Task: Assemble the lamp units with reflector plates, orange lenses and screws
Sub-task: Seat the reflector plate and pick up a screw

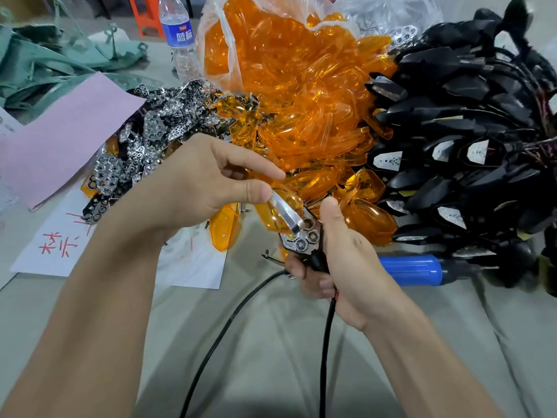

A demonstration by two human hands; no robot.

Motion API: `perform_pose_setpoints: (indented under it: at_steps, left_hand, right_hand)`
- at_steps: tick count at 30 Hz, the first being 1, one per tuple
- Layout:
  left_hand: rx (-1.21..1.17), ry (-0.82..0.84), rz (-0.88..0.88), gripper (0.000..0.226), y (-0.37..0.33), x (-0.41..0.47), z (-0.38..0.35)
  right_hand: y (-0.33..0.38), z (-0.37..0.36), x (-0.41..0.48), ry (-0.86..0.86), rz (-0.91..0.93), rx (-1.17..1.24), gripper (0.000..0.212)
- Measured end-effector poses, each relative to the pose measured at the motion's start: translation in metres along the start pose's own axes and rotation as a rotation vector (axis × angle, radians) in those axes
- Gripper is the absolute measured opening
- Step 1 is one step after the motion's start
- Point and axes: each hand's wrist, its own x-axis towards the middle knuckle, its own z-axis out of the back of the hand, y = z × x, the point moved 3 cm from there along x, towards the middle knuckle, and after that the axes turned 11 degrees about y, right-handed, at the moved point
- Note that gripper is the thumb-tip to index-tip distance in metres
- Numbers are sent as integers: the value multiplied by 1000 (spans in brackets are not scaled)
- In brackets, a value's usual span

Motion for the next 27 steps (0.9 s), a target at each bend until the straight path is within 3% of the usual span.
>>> perform_pose_setpoints:
  at_steps: [4, 6, 13, 17, 27]
  left_hand:
    - [-184, 20, -127, 21, 0, -4, 1]
    - [-226, 78, -130, 30, -2, -7, -3]
    - [-39, -2, -86, 33, 2, 1, -21]
    - [44, 3, -106, 30, -1, 1, -22]
    - [7, -5, 12, 26, 11, 0, -20]
  right_hand:
    - [-2, -2, 2, -39, -28, 39, 75]
    - [-3, -2, 2, -32, -33, 65, 77]
    - [-4, -2, 1, 14, -13, 85, 96]
    - [-5, -4, 0, 28, -21, 68, 82]
    - [-5, -7, 0, -36, -42, 58, 71]
